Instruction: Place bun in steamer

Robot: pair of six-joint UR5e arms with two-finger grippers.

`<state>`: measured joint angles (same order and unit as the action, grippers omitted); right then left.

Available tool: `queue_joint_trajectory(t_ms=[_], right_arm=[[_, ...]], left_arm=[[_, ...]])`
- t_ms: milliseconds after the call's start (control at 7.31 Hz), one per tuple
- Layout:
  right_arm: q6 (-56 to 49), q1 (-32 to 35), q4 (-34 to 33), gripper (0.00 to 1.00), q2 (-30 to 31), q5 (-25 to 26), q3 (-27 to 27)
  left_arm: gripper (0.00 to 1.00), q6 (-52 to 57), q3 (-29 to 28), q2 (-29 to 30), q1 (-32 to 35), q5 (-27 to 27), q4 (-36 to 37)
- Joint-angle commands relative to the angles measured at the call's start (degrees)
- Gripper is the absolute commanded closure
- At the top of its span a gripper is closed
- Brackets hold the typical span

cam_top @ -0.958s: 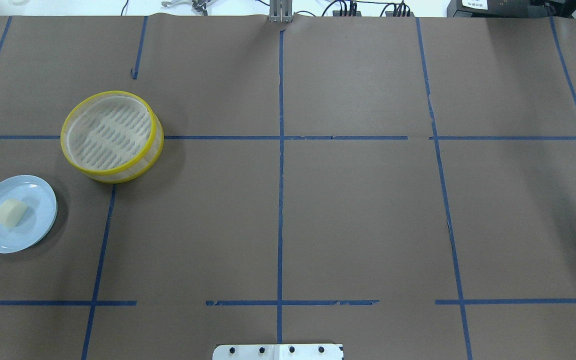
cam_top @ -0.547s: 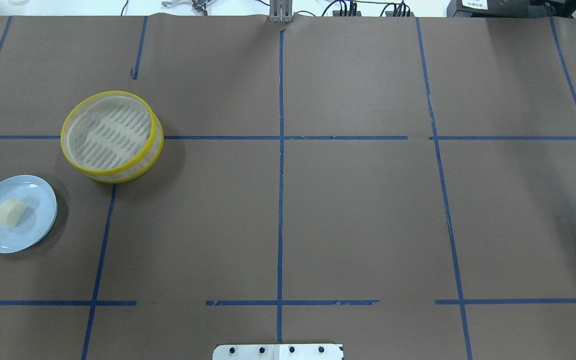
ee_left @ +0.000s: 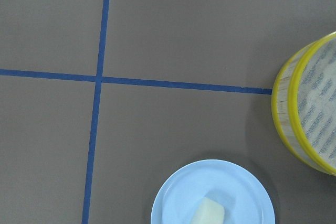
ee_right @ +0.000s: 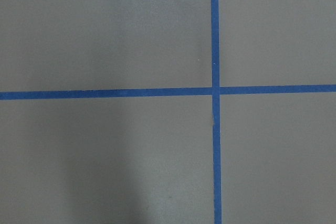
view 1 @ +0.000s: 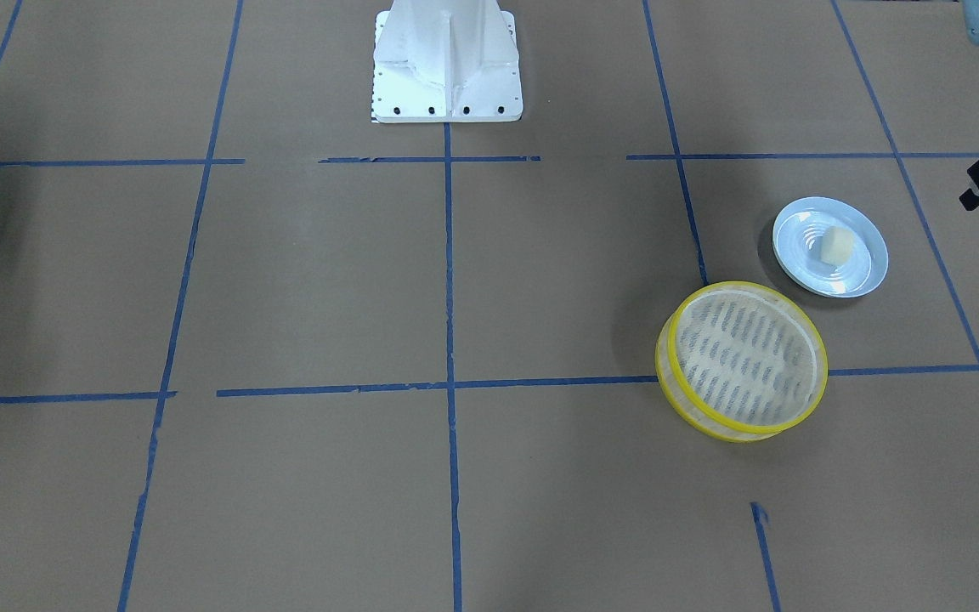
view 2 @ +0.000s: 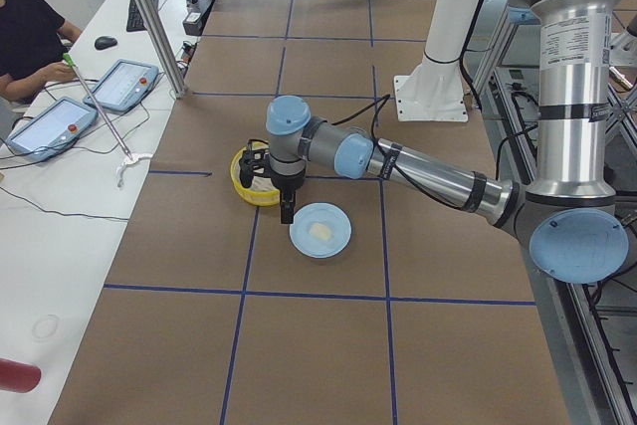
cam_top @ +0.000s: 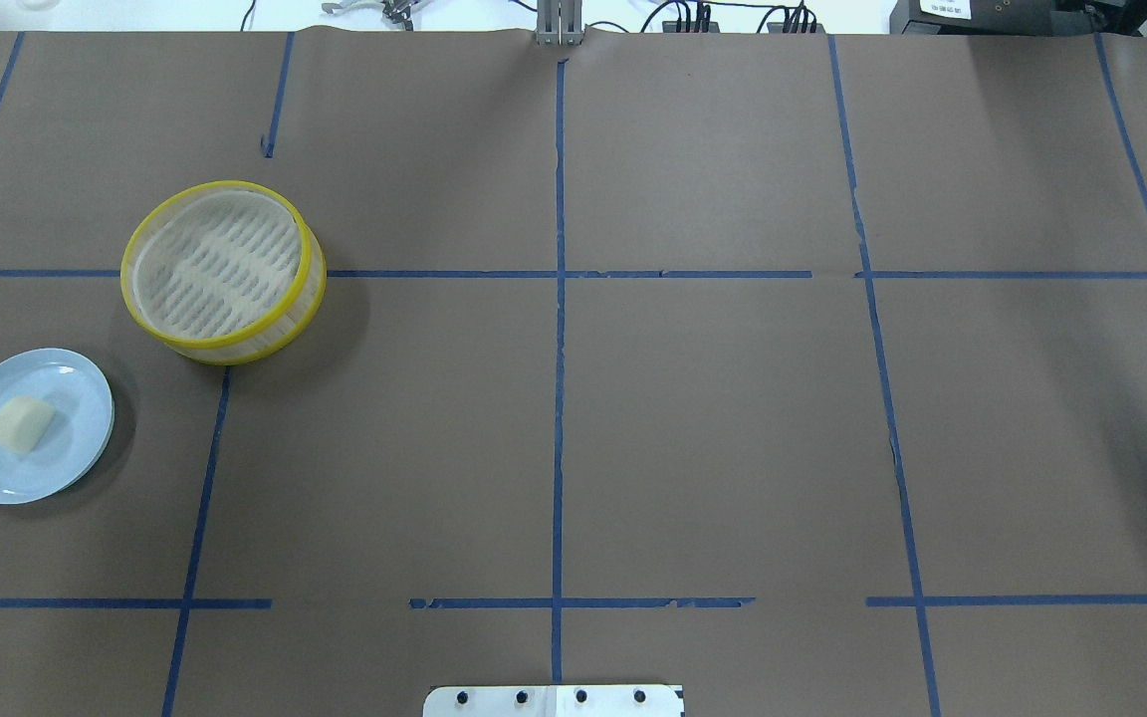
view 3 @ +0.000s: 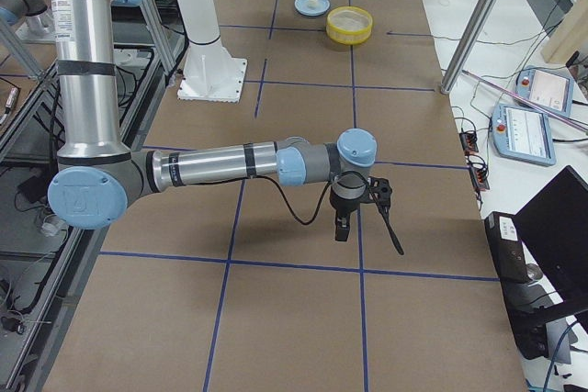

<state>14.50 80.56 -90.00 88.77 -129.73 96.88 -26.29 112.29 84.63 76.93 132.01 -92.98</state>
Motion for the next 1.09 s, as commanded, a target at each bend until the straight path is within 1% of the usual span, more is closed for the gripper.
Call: queue_joint_trajectory(t_ms=[0, 137, 274, 411, 547, 684, 821, 958], right_arm=[[0.0, 0.0, 0.0, 0.0, 0.0, 0.0, 0.0], [0.0, 0.0, 0.0, 0.0, 0.0, 0.0, 0.0], [0.0, 0.0, 0.0, 0.0, 0.0, 0.0, 0.0], [0.0, 0.0, 0.0, 0.0, 0.0, 0.0, 0.0], [0.0, 0.0, 0.0, 0.0, 0.0, 0.0, 0.0], [0.0, 0.0, 0.0, 0.0, 0.0, 0.0, 0.0], [0.0, 0.0, 0.0, 0.0, 0.0, 0.0, 0.0], [0.0, 0.0, 0.0, 0.0, 0.0, 0.0, 0.0]], left_arm=[[0.0, -2.9, -0.5, -5.6, -2.4, 0.0, -9.6], [0.0, -7.6, -0.7, -7.3, -5.5, -0.1, -13.9], [0.0, -9.9, -2.1, -7.5, -7.5, -0.2, -16.7], [0.0, -11.3, -4.3, -7.6, -9.1, -0.9, -19.9], [0.0, -15.7, -5.9, -7.6, -12.3, -2.5, -23.8], [0.0, -20.9, -7.9, -7.5, -16.8, -5.6, -27.6], [0.0, -24.2, -11.4, -7.5, -19.1, -6.5, -33.0], [0.0, -25.9, -13.8, -7.0, -19.9, -6.5, -36.9]])
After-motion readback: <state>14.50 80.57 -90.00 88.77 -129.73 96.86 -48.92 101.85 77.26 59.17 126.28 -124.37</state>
